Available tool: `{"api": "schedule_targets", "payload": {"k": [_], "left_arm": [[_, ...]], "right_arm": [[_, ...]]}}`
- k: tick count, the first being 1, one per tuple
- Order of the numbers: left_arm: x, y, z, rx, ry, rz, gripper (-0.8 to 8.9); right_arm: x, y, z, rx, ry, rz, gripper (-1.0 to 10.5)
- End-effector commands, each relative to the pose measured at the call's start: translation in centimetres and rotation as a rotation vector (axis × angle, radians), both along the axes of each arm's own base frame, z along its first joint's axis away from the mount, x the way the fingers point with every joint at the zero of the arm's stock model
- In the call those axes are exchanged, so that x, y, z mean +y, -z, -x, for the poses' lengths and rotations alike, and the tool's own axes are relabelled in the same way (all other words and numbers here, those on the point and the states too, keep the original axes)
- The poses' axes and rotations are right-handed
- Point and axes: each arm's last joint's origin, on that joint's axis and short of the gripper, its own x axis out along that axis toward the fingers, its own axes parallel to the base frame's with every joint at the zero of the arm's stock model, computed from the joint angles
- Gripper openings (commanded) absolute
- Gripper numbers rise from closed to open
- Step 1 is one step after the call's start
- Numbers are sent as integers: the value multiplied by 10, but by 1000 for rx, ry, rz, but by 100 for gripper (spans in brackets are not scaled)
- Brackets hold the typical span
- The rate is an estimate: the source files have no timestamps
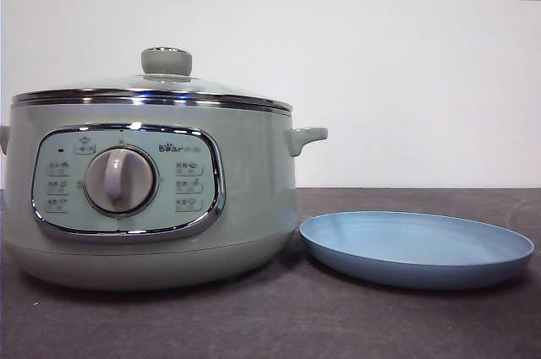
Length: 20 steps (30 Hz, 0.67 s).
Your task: Take the pumpkin out from the steamer,put the pumpkin in the blue plate,close the lid
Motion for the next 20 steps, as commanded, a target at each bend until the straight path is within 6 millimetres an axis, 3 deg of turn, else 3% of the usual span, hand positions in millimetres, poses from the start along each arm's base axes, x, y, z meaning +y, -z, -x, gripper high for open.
{"api": "schedule_targets", "payload": {"k": [1,13,20], "left_arm": [[0,-8,2,-27,5,1,-8],[1,-42,-12,39,9,0,-8],[0,-76,-33,54,139,-82,-8]], "right_arm": [[0,-14,-1,-16,6,-24,-8],[1,-82,-16,-30,-16,31,-8],[4,-116,-37,-24,-174,160,2]]}}
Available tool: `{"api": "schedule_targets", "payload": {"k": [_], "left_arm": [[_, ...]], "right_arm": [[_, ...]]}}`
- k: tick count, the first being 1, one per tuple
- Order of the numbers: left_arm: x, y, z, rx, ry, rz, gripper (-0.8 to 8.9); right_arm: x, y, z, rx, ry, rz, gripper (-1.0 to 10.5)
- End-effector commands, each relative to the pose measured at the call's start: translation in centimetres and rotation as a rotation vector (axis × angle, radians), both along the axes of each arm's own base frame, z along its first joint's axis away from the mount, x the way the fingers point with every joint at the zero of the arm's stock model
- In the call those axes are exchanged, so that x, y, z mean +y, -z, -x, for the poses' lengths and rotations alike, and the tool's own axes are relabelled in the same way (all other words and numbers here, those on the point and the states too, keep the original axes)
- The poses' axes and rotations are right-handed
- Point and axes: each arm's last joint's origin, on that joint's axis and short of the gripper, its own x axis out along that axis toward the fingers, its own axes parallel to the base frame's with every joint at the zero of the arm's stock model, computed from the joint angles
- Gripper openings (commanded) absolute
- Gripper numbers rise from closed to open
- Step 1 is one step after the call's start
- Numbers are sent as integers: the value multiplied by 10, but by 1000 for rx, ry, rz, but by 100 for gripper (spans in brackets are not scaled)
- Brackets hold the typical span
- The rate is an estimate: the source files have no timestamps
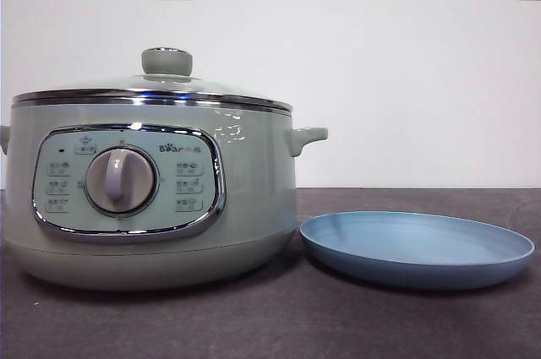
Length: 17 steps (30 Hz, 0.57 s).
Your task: Take the pumpkin out from the steamer,put the pumpkin in the blue plate,close the lid
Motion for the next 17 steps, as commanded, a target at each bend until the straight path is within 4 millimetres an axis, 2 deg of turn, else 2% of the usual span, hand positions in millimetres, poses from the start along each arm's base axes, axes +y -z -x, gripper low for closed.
{"api": "schedule_targets", "payload": {"k": [1,9,14,17], "left_arm": [[-1,-17,-9,-17,85,-78,-8],[-1,-63,-41,-13,230,-120,-8],[-4,-79,-56,21,305,-127,-8],[-8,-85,-61,27,333,-141,-4]], "right_arm": [[2,-13,-10,-9,-70,96,2],[6,-39,-38,48,-237,157,3],[8,-51,-49,70,-353,163,19],[9,-55,-53,95,-376,163,143]]}}
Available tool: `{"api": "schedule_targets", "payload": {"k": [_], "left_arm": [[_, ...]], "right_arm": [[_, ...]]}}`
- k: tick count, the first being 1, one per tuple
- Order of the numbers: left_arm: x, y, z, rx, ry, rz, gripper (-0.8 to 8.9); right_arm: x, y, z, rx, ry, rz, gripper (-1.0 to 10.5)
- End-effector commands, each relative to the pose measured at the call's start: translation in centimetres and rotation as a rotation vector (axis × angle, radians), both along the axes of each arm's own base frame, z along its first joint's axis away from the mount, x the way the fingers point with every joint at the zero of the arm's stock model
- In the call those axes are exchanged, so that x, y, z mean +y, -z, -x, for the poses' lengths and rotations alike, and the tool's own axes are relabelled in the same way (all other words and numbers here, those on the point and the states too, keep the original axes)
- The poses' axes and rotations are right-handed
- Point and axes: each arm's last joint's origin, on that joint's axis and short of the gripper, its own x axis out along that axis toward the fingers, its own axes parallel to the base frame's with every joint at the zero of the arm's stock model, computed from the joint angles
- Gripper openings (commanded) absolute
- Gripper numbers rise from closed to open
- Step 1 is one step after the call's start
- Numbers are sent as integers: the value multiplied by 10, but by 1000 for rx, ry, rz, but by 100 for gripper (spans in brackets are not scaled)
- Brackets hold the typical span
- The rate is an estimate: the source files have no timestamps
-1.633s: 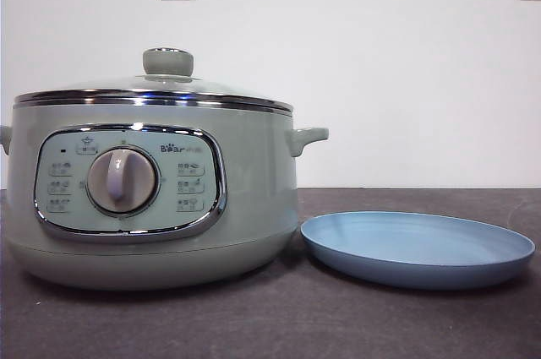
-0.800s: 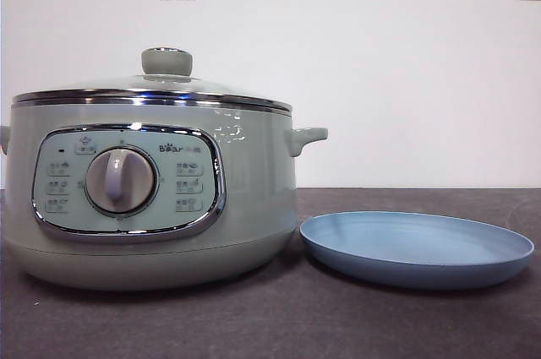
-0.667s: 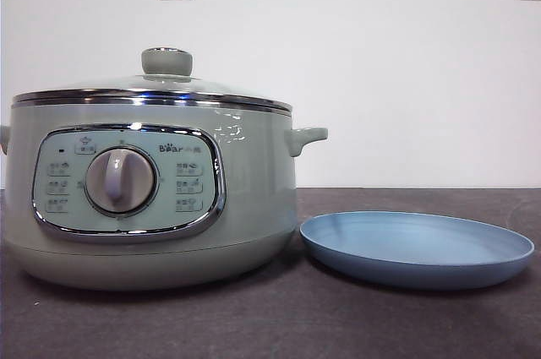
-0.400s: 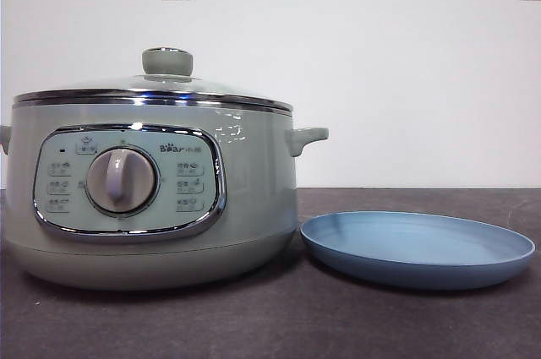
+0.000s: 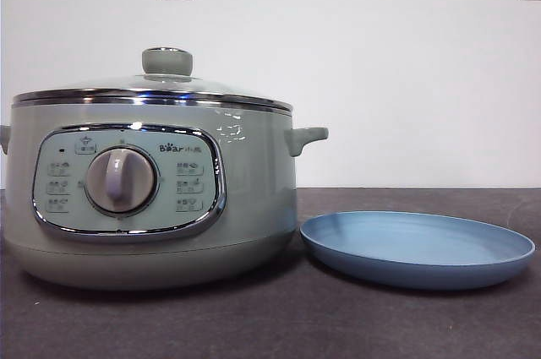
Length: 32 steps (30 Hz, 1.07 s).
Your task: Take the pumpkin out from the steamer,put the pumpkin in the blue plate,close the lid
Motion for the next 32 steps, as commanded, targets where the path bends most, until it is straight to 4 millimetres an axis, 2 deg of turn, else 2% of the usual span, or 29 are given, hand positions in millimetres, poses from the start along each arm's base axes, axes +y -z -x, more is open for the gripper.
{"api": "schedule_targets", "payload": {"k": [1,3,6,8,14,18,26,32], "left_arm": [[-5,-5,-3,-27,40,-30,0],[-7,-6,-3,-33,54,-30,11],[-11,-6,-3,-31,65,-32,245],[-13,-6,-3,-29,78,-28,404],[-25,-5,-5,3,132,3,412],[-42,-4,-13,39,184,-23,412],[-86,-12,-36,116,223,-210,411],[-114,-5,-58,179,237,-357,409]], "right_arm": [[1,-3,-3,7,-21,30,199],[1,-3,-4,11,-22,32,294],[1,-2,-4,25,-18,34,472],[1,-1,-3,38,-16,35,514],[1,1,-2,64,-19,34,511],[4,1,-2,64,-36,34,509],[9,1,-1,64,-64,35,504],[9,3,0,89,-64,36,504]]}}
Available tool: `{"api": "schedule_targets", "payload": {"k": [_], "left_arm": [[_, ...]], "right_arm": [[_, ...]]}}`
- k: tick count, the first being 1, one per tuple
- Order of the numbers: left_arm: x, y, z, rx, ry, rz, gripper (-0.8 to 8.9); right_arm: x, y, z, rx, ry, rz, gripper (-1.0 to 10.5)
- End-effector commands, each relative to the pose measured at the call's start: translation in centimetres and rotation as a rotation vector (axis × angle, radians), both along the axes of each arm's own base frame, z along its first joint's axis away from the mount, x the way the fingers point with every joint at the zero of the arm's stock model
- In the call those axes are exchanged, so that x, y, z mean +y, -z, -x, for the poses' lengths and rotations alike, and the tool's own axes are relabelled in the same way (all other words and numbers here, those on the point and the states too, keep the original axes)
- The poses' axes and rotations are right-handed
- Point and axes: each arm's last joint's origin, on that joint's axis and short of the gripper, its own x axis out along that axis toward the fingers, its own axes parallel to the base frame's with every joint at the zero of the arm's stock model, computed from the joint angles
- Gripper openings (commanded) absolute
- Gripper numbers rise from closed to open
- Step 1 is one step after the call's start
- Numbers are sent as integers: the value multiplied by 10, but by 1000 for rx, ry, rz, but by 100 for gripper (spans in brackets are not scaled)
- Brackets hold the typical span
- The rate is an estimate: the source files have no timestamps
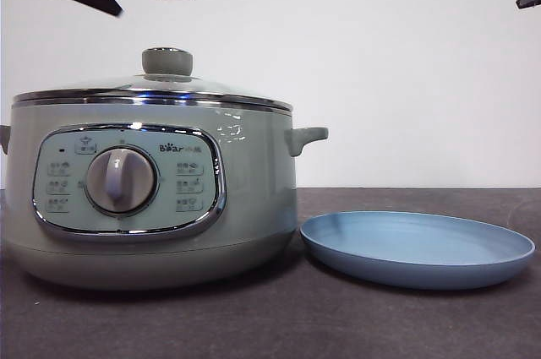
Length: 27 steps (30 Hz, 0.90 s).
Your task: Take the pumpkin out from the steamer,put the pumpkin in the blue plate,close the lid
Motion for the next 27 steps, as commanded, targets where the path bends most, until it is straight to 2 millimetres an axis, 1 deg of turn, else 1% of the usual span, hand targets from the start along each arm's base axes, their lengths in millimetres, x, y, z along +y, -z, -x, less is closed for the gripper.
{"api": "schedule_targets", "payload": {"k": [1,5,9,14,24,25,27], "left_arm": [[-10,8,-10,10,34,-58,409],[-18,21,-20,56,39,-87,409],[-22,29,-25,84,45,-101,409],[-28,30,-22,85,69,-109,402],[-30,37,-24,123,71,-131,398],[-30,37,-24,122,68,-133,386],[-29,37,-24,117,53,-145,258]], "right_arm": [[0,0,0,3,-4,7,504],[0,1,1,13,-4,8,504],[0,1,1,17,-4,8,504],[0,1,1,17,-4,8,503],[0,1,1,17,-3,9,503],[0,1,1,17,-4,8,503],[0,1,1,17,-3,9,503]]}}
